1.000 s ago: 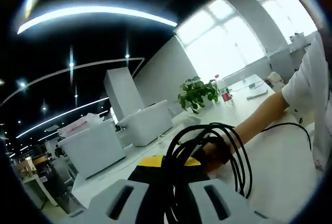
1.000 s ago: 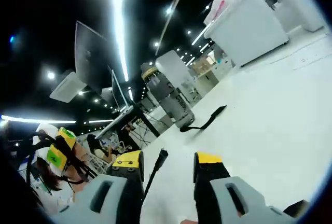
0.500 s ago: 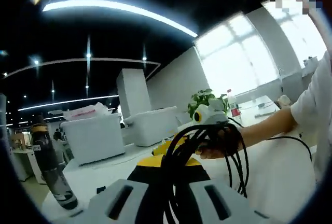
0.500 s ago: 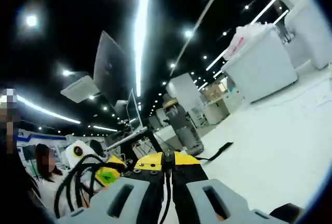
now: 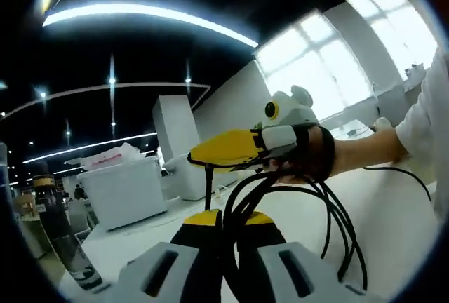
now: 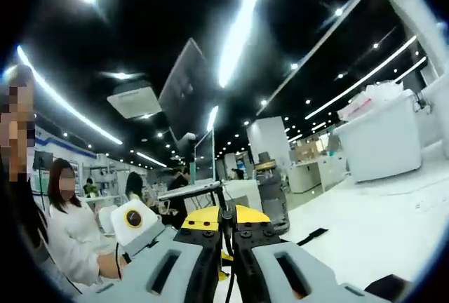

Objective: Coil the Type-C to USB data cable on the desktop and secure it with Velcro straps.

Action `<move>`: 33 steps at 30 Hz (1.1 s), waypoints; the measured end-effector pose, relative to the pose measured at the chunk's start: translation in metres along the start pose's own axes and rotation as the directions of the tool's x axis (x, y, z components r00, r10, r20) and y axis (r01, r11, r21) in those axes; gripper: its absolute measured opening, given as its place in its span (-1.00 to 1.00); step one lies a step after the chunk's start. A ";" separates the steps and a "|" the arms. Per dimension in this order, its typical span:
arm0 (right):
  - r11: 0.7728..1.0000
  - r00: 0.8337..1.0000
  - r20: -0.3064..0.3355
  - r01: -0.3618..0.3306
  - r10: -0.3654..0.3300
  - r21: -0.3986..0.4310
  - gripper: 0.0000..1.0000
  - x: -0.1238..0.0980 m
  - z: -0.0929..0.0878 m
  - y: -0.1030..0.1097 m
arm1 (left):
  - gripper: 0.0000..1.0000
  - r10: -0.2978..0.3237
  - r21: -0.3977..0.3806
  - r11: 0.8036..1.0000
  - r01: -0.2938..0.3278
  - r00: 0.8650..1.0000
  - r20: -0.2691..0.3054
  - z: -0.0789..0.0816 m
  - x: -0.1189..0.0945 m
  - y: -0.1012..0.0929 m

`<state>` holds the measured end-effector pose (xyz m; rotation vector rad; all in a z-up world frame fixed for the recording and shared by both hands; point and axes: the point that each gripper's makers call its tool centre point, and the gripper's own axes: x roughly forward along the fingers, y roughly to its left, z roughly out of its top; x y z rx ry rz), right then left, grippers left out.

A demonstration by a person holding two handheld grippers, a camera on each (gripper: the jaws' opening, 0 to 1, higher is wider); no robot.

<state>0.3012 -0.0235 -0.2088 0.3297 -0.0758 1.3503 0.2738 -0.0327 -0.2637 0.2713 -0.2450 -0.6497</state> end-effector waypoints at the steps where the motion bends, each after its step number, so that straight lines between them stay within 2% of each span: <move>1: 1.000 1.000 0.006 0.009 -0.009 0.009 -0.92 -0.003 0.002 -0.004 | -0.82 0.010 0.004 1.000 -0.010 1.000 0.005 0.000 -0.001 0.002; 5: 0.997 0.999 0.035 0.008 -0.011 0.081 -0.92 -0.008 0.004 -0.006 | -0.80 0.039 -0.029 0.999 -0.038 0.999 0.024 0.001 -0.001 0.008; 8: 0.999 0.999 0.023 0.027 -0.028 0.036 -0.92 -0.010 0.005 -0.008 | -0.76 0.056 -0.020 0.998 -0.056 0.998 0.017 0.001 0.000 0.010; 9: 0.999 0.999 0.027 0.024 -0.026 0.046 -0.92 -0.012 0.007 -0.009 | -0.69 0.075 -0.023 0.997 -0.074 0.997 0.018 0.001 -0.001 0.013; 11: 0.993 0.998 0.055 -0.017 0.011 0.115 -0.92 -0.013 0.011 -0.003 | -0.67 0.084 -0.037 0.996 -0.083 0.996 0.019 -0.001 -0.001 0.017; 13: 0.985 0.997 0.065 -0.053 0.043 0.163 -0.92 -0.011 0.009 0.005 | -0.67 0.067 -0.084 0.994 -0.065 0.998 0.012 -0.006 0.003 0.015; 15: 0.969 0.993 0.075 -0.105 0.091 0.222 -0.92 -0.006 0.006 0.017 | -0.67 0.057 -0.083 0.995 -0.057 0.998 -0.003 -0.009 0.008 0.014; 17: 0.960 0.992 0.072 -0.118 0.103 0.253 -0.92 -0.006 0.003 0.022 | -0.69 0.042 -0.067 0.997 -0.043 0.999 -0.012 -0.010 0.008 0.011; 18: 0.950 0.991 0.080 -0.128 0.110 0.283 -0.91 -0.007 0.003 0.023 | -0.83 0.002 -0.043 0.999 -0.003 1.000 -0.013 -0.008 0.008 0.005; 19: 0.945 0.991 0.079 -0.131 0.112 0.299 -0.91 -0.009 0.002 0.023 | -0.83 0.018 -0.053 0.998 -0.019 1.000 -0.013 -0.007 0.006 0.008; 20: 0.941 0.991 0.077 -0.128 0.109 0.314 -0.91 -0.011 0.001 0.021 | -0.84 0.005 -0.045 0.999 -0.006 1.000 -0.014 -0.006 0.004 0.006; 22: 0.947 0.994 0.049 -0.104 0.093 0.305 -0.91 -0.018 -0.007 0.017 | -0.86 -0.007 -0.027 1.000 0.006 0.999 -0.043 -0.007 0.002 0.007; 24: 0.963 0.997 -0.024 -0.065 0.074 0.261 -0.89 -0.026 -0.021 0.011 | -0.86 -0.004 -0.008 1.000 0.003 0.997 -0.080 -0.012 0.000 0.012; 25: 0.974 0.996 -0.066 -0.048 0.064 0.220 -0.86 -0.029 -0.029 0.008 | -0.86 -0.009 -0.020 1.000 0.007 0.995 -0.095 -0.013 0.000 0.014; 26: 0.986 0.991 -0.133 -0.005 0.027 0.167 -0.82 -0.033 -0.039 0.002 | -0.86 -0.020 -0.043 0.999 0.015 0.993 -0.115 -0.016 -0.001 0.014; 27: 0.996 0.985 -0.170 0.032 -0.017 0.084 -0.78 -0.036 -0.043 -0.003 | -0.87 -0.042 -0.063 0.997 0.034 0.989 -0.139 -0.018 -0.002 0.012; 28: 0.998 0.984 -0.175 0.041 -0.048 -0.041 -0.72 -0.039 -0.039 -0.007 | -0.87 -0.048 -0.068 0.997 0.037 0.984 -0.171 -0.022 -0.002 0.011; 31: 0.970 0.987 -0.154 0.014 -0.053 -0.242 -0.49 -0.039 -0.019 0.002 | -0.87 -0.047 -0.047 0.998 0.038 0.979 -0.198 -0.018 0.000 0.012; 33: 0.938 0.987 -0.155 -0.025 -0.031 -0.346 -0.47 -0.036 -0.008 0.013 | -0.87 -0.056 -0.034 0.998 0.049 0.972 -0.228 -0.019 0.000 0.012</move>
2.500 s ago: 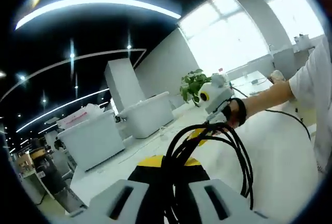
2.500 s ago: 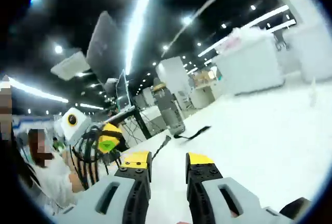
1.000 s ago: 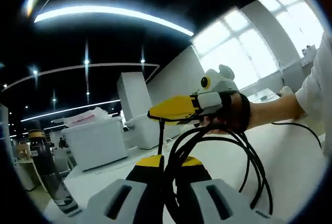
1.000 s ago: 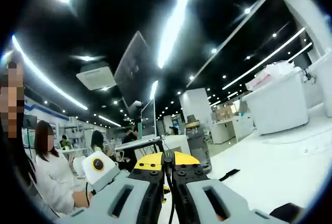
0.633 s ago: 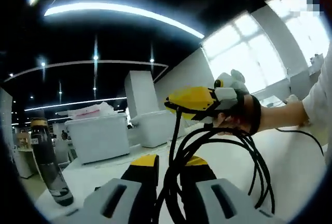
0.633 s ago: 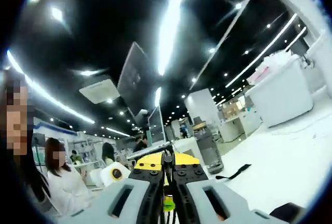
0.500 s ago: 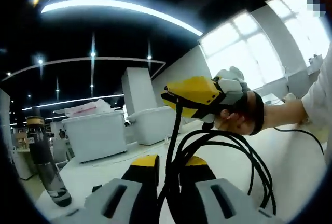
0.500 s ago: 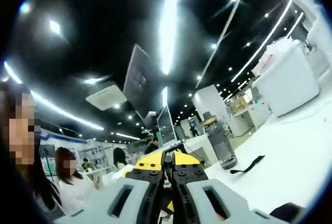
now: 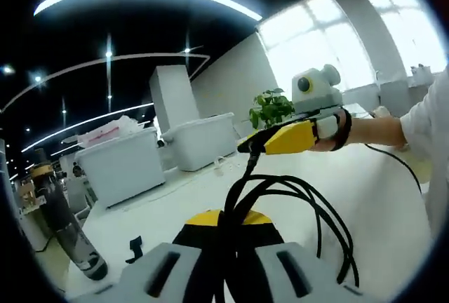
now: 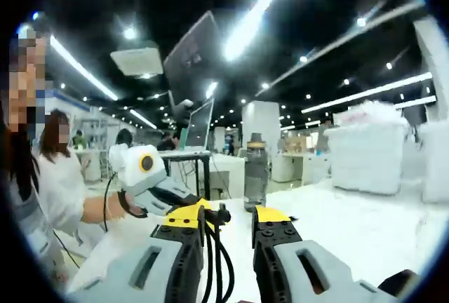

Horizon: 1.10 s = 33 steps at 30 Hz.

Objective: Coil the Type-C to USB data cable on the desktop and secure it with Velcro straps.

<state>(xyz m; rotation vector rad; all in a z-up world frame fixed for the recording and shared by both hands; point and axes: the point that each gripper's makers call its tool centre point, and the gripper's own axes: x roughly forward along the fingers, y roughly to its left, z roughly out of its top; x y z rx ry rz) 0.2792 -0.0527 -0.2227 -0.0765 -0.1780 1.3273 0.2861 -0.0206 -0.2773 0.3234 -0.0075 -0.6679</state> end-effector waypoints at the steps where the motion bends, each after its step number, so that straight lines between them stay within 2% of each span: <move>1: 1.000 1.000 0.000 -0.015 0.015 -0.019 -0.46 0.001 0.004 0.004 | -0.87 -0.003 0.007 1.000 0.003 1.000 -0.012 0.000 0.001 0.000; 3: 0.993 0.999 -0.035 -0.042 0.039 -0.113 -0.37 0.006 0.011 0.013 | -0.87 -0.003 0.018 1.000 0.004 0.999 -0.052 -0.002 0.002 0.002; 5: 0.980 0.995 -0.068 -0.084 0.072 -0.181 -0.41 0.011 0.014 0.023 | -0.87 -0.008 0.020 1.000 0.010 0.997 -0.082 -0.004 0.004 0.004; 6: 0.973 0.990 -0.109 -0.113 0.092 -0.203 -0.41 0.014 0.008 0.028 | -0.87 -0.012 0.017 1.000 0.014 0.995 -0.095 -0.004 0.005 0.004; 7: 0.965 0.982 -0.171 -0.122 0.083 -0.234 -0.41 0.018 -0.003 0.028 | -0.87 -0.017 0.011 1.000 0.019 0.994 -0.107 -0.006 0.005 0.004; 9: 0.931 0.959 -0.281 -0.128 0.030 -0.340 -0.41 0.024 -0.029 0.017 | -0.87 -0.037 0.004 0.999 0.037 0.991 -0.132 -0.006 0.005 0.002; 10: 0.923 0.954 -0.299 -0.142 0.031 -0.356 -0.41 0.025 -0.035 0.016 | -0.87 -0.045 0.004 0.999 0.046 0.988 -0.149 -0.007 0.005 0.000; 11: 0.922 0.947 -0.321 -0.146 0.026 -0.358 -0.42 0.026 -0.040 0.015 | -0.87 -0.054 0.027 0.998 0.060 0.978 -0.202 -0.013 0.003 -0.002; 12: 0.916 0.942 -0.334 -0.155 0.025 -0.370 -0.44 0.027 -0.044 0.014 | -0.87 -0.057 0.045 0.997 0.069 0.972 -0.227 -0.015 0.003 -0.004; 13: 0.899 0.933 -0.360 -0.173 0.019 -0.402 -0.48 0.028 -0.048 0.014 | -0.87 -0.068 0.062 0.994 0.086 0.965 -0.253 -0.018 0.002 -0.007; 15: 0.848 0.910 -0.415 -0.216 -0.005 -0.484 -0.52 0.031 -0.059 0.017 | -0.87 -0.074 0.067 0.993 0.097 0.955 -0.286 -0.020 0.003 -0.010; 16: 0.838 0.904 -0.427 -0.231 -0.003 -0.495 -0.61 0.032 -0.062 0.020 | -0.87 -0.080 0.075 0.991 0.108 0.947 -0.311 -0.022 0.003 -0.012; 17: 0.839 0.890 -0.457 -0.255 0.009 -0.480 -0.66 0.033 -0.069 0.026 | -0.87 -0.074 0.078 0.991 0.104 0.946 -0.314 -0.021 0.004 -0.012; 18: 0.821 0.882 -0.471 -0.244 -0.034 -0.516 -0.66 0.033 -0.072 0.022 | -0.87 -0.074 0.082 0.991 0.109 0.932 -0.354 -0.026 0.001 -0.013; 19: 0.809 0.878 -0.476 -0.249 -0.042 -0.532 -0.70 0.035 -0.074 0.021 | -0.87 -0.068 0.085 0.991 0.105 0.931 -0.359 -0.027 0.002 -0.013; 20: 0.825 0.870 -0.490 -0.236 -0.056 -0.513 -0.72 0.035 -0.078 0.022 | -0.87 -0.073 0.081 0.991 0.109 0.929 -0.364 -0.029 0.002 -0.014; 21: 0.816 0.861 -0.506 -0.254 -0.054 -0.519 -0.73 0.035 -0.083 0.023 | -0.87 -0.080 0.069 0.991 0.115 0.923 -0.375 -0.031 0.001 -0.015; 22: 0.789 0.854 -0.516 -0.273 -0.065 -0.551 -0.75 0.035 -0.085 0.023 | -0.87 -0.083 0.054 0.992 0.112 0.921 -0.381 -0.034 0.001 -0.015; 23: 0.787 0.847 -0.527 -0.277 -0.071 -0.552 -0.77 0.036 -0.088 0.024 | -0.87 -0.089 0.047 0.992 0.116 0.919 -0.385 -0.036 0.000 -0.016; 24: 0.767 0.839 -0.538 -0.295 -0.078 -0.570 -0.79 0.036 -0.092 0.026 | -0.87 -0.092 0.040 0.992 0.117 0.916 -0.392 -0.039 -0.001 -0.016; 25: 0.766 0.838 -0.539 -0.291 -0.085 -0.573 -0.82 0.037 -0.094 0.026 | -0.86 -0.092 0.037 0.993 0.116 0.914 -0.395 -0.041 -0.001 -0.015; 26: 0.767 0.836 -0.541 -0.290 -0.087 -0.572 -0.84 0.038 -0.093 0.025 | -0.86 -0.088 0.049 0.992 0.116 0.920 -0.382 -0.043 -0.002 -0.014; 28: 0.766 0.838 -0.540 -0.294 -0.080 -0.571 -0.86 0.037 -0.091 0.024 | -0.85 -0.075 0.064 0.993 0.100 0.944 -0.322 -0.038 -0.002 -0.010; 29: 0.761 0.843 -0.533 -0.301 -0.069 -0.574 -0.87 0.037 -0.089 0.025 | -0.84 -0.077 0.040 0.995 0.093 0.951 -0.299 -0.037 -0.004 -0.010; 33: 0.754 0.839 -0.542 -0.332 -0.038 -0.567 -0.88 0.037 -0.089 0.031 | -0.79 -0.126 0.040 0.989 0.144 0.950 -0.287 -0.042 -0.013 -0.017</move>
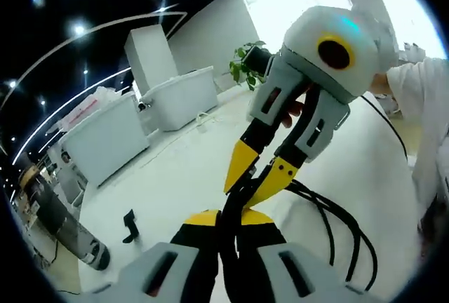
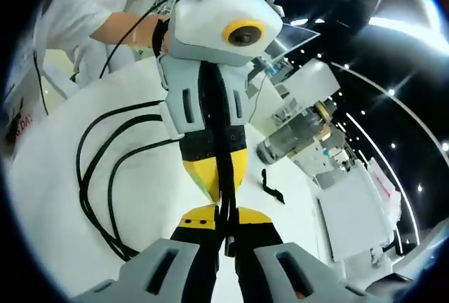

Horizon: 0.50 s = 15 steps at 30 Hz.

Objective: Coil the Type-C to USB data cable on the desktop and secure it with Velcro straps.

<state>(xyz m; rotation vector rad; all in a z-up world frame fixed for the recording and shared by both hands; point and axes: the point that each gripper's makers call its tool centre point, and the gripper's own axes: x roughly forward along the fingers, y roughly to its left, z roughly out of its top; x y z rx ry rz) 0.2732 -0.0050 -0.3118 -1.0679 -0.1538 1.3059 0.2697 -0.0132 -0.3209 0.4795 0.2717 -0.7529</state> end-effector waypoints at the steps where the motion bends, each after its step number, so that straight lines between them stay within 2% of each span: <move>1: 1.000 1.000 -0.001 -0.008 0.008 -0.004 -0.88 0.000 0.001 0.002 | -0.75 -0.021 0.016 1.000 0.020 1.000 0.006 0.000 -0.001 -0.004; 3: 1.000 1.000 0.002 -0.020 0.020 0.000 -0.88 0.001 0.001 0.003 | -0.69 -0.028 0.019 0.999 0.028 1.000 0.005 -0.003 -0.003 -0.009; 5: 0.999 0.999 0.012 -0.039 0.039 0.001 -0.88 0.003 0.003 0.007 | -0.73 -0.028 0.042 0.999 0.028 1.000 0.000 -0.007 -0.004 -0.011; 7: 0.999 0.999 0.021 -0.042 0.041 0.017 -0.86 0.006 0.003 0.008 | -0.83 0.041 0.027 0.999 -0.041 0.999 -0.007 -0.012 -0.005 0.000; 8: 0.997 0.999 0.039 -0.031 0.028 0.070 -0.85 0.009 0.004 0.007 | -0.87 0.066 0.016 0.998 -0.066 0.998 -0.002 -0.013 -0.004 0.006; 9: 0.994 0.998 0.056 -0.029 0.023 0.107 -0.83 0.010 0.005 0.006 | -0.87 0.053 0.027 0.998 -0.052 0.999 -0.005 -0.016 -0.004 0.007; 10: 0.983 0.994 0.098 -0.058 0.041 0.176 -0.83 0.011 0.008 0.006 | -0.87 0.051 -0.025 0.998 -0.051 0.999 -0.005 -0.019 -0.005 0.009; 11: 0.956 0.983 0.175 -0.099 0.051 0.277 -0.83 0.010 0.014 0.005 | -0.87 0.039 -0.061 0.997 -0.039 0.999 0.007 -0.021 -0.007 0.009; 12: 0.910 0.962 0.271 -0.147 0.040 0.387 -0.82 0.006 0.023 0.000 | -0.87 0.030 -0.084 0.996 -0.029 0.999 0.013 -0.023 -0.009 0.009; 14: 0.789 0.895 0.443 -0.236 -0.051 0.567 -0.69 -0.007 0.041 -0.023 | -0.87 0.057 -0.132 0.990 -0.055 0.998 0.007 -0.034 -0.017 0.018; 15: 0.743 0.864 0.490 -0.252 -0.116 0.620 -0.71 -0.013 0.044 -0.039 | -0.87 0.059 -0.150 0.987 -0.056 0.998 0.015 -0.038 -0.021 0.020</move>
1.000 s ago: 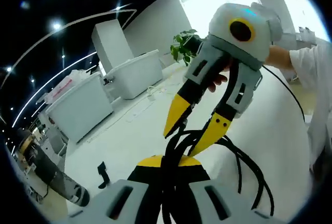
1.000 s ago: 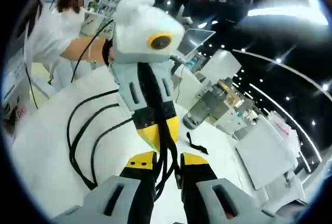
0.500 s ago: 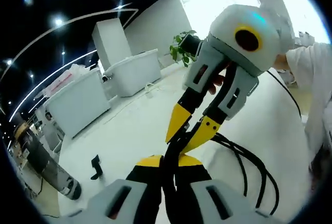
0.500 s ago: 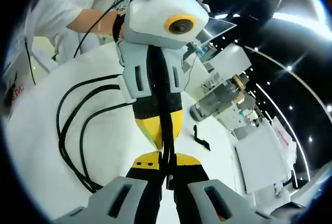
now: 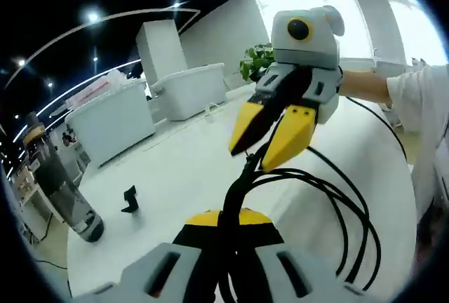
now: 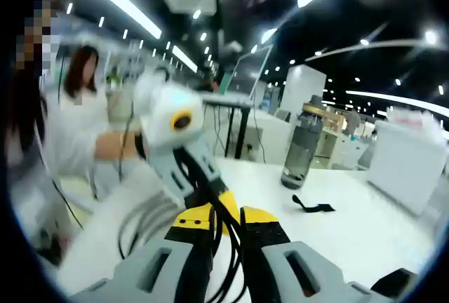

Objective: Coil the Type-C to USB data cable on the desktop and secure it with Velcro straps.

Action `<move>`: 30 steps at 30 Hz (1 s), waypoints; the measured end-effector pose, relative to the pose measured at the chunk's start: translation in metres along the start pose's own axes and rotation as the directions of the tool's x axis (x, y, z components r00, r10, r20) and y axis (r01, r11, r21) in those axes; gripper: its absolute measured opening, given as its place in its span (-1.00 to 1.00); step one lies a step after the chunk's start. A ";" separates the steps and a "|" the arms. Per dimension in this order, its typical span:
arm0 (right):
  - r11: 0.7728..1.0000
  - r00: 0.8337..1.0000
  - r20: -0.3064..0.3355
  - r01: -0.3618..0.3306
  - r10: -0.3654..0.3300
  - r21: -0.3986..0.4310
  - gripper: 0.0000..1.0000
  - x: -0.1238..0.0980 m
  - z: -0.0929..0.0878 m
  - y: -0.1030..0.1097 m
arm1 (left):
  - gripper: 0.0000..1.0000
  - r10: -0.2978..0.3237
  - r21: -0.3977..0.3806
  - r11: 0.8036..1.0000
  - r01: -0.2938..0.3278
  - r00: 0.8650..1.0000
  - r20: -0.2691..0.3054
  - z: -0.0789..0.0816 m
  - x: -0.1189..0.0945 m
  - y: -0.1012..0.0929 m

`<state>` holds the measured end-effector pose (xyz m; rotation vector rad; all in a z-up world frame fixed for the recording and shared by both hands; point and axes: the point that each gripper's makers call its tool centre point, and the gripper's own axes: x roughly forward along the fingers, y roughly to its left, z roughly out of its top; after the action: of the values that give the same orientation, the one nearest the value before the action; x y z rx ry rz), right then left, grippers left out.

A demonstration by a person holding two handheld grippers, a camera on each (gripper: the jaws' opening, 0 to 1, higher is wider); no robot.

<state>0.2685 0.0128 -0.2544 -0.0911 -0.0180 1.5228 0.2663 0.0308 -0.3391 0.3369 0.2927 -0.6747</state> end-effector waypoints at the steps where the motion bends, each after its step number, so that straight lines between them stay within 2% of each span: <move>1: 0.999 0.998 0.055 0.033 -0.034 0.015 -0.78 -0.001 0.010 -0.014 | -0.87 -0.007 -0.022 1.000 0.007 1.000 0.006 -0.003 -0.004 0.001; 2: 0.995 0.994 0.067 0.089 -0.087 -0.033 -0.80 0.000 0.012 -0.031 | -0.87 -0.003 -0.039 0.999 0.003 1.000 0.000 -0.008 -0.008 0.003; 3: 0.984 0.989 0.032 0.146 -0.144 -0.102 -0.79 0.005 0.003 -0.049 | -0.87 0.005 -0.052 0.999 -0.005 1.000 0.003 -0.012 -0.011 0.006; 4: 0.977 0.985 0.004 0.170 -0.171 -0.126 -0.79 0.011 -0.007 -0.061 | -0.87 0.014 -0.066 0.998 -0.014 1.000 0.003 -0.015 -0.014 0.009; 8: 0.961 0.980 -0.075 0.161 -0.182 -0.223 -0.47 0.050 -0.047 -0.081 | -0.87 0.031 -0.148 0.989 -0.029 1.000 0.008 -0.024 -0.020 0.016; 10: 0.945 0.975 -0.121 0.142 -0.184 -0.295 -0.49 0.077 -0.069 -0.090 | -0.87 0.029 -0.163 0.986 -0.027 1.000 0.009 -0.027 -0.023 0.017; 11: 0.941 0.974 -0.128 0.139 -0.186 -0.309 -0.49 0.084 -0.074 -0.092 | -0.87 0.029 -0.166 0.986 -0.027 1.000 0.011 -0.028 -0.024 0.017; 12: 0.928 0.971 -0.160 0.111 -0.178 -0.356 -0.49 0.099 -0.085 -0.097 | -0.87 0.030 -0.171 0.985 -0.027 0.999 0.016 -0.028 -0.027 0.016; 14: 0.917 0.965 -0.184 0.107 -0.190 -0.385 -0.48 0.117 -0.096 -0.106 | -0.87 0.031 -0.178 0.984 -0.026 0.999 0.026 -0.027 -0.031 0.014; 17: 0.911 0.958 -0.190 0.125 -0.213 -0.392 -0.49 0.138 -0.105 -0.122 | -0.87 0.032 -0.176 0.984 -0.025 0.999 0.042 -0.024 -0.037 0.010; 19: 0.910 0.954 -0.196 0.134 -0.225 -0.392 -0.64 0.148 -0.110 -0.130 | -0.86 0.036 -0.179 0.984 -0.024 0.998 0.060 -0.021 -0.041 0.007; 20: 0.904 0.950 -0.199 0.143 -0.239 -0.404 -0.84 0.150 -0.111 -0.136 | -0.86 0.037 -0.184 0.983 -0.024 0.997 0.072 -0.018 -0.042 0.007; 21: 0.892 0.947 -0.191 0.159 -0.259 -0.422 -0.95 0.148 -0.108 -0.139 | -0.86 0.039 -0.195 0.981 -0.022 0.996 0.083 -0.016 -0.043 0.007; 22: 0.900 0.952 -0.165 0.176 -0.259 -0.399 -0.96 0.145 -0.102 -0.136 | -0.87 0.038 -0.203 0.979 -0.019 0.995 0.089 -0.015 -0.044 0.006; 23: 0.924 0.963 -0.141 0.172 -0.231 -0.343 -0.96 0.139 -0.096 -0.129 | -0.87 0.034 -0.212 0.977 -0.013 0.995 0.096 -0.014 -0.045 0.004; 24: 0.932 0.967 -0.129 0.171 -0.222 -0.320 -0.96 0.131 -0.091 -0.126 | -0.87 0.030 -0.222 0.975 -0.006 0.994 0.102 -0.013 -0.046 0.002; 26: 0.925 0.963 -0.118 0.191 -0.241 -0.329 -0.96 0.111 -0.082 -0.120 | -0.87 0.021 -0.254 0.967 0.008 0.993 0.113 -0.012 -0.046 -0.002; 27: 0.924 0.964 -0.105 0.200 -0.246 -0.327 -0.96 0.092 -0.074 -0.115 | -0.87 0.013 -0.274 0.961 0.022 0.992 0.127 -0.009 -0.046 -0.005; 30: 0.924 0.966 -0.071 0.214 -0.249 -0.317 -0.96 0.050 -0.058 -0.099 | -0.87 -0.017 -0.276 0.959 0.064 0.985 0.172 -0.001 -0.046 -0.018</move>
<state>0.3740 0.0558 -0.3076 -0.4094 -0.1727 1.2655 0.2202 0.0441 -0.3266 0.0012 0.2306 -0.6873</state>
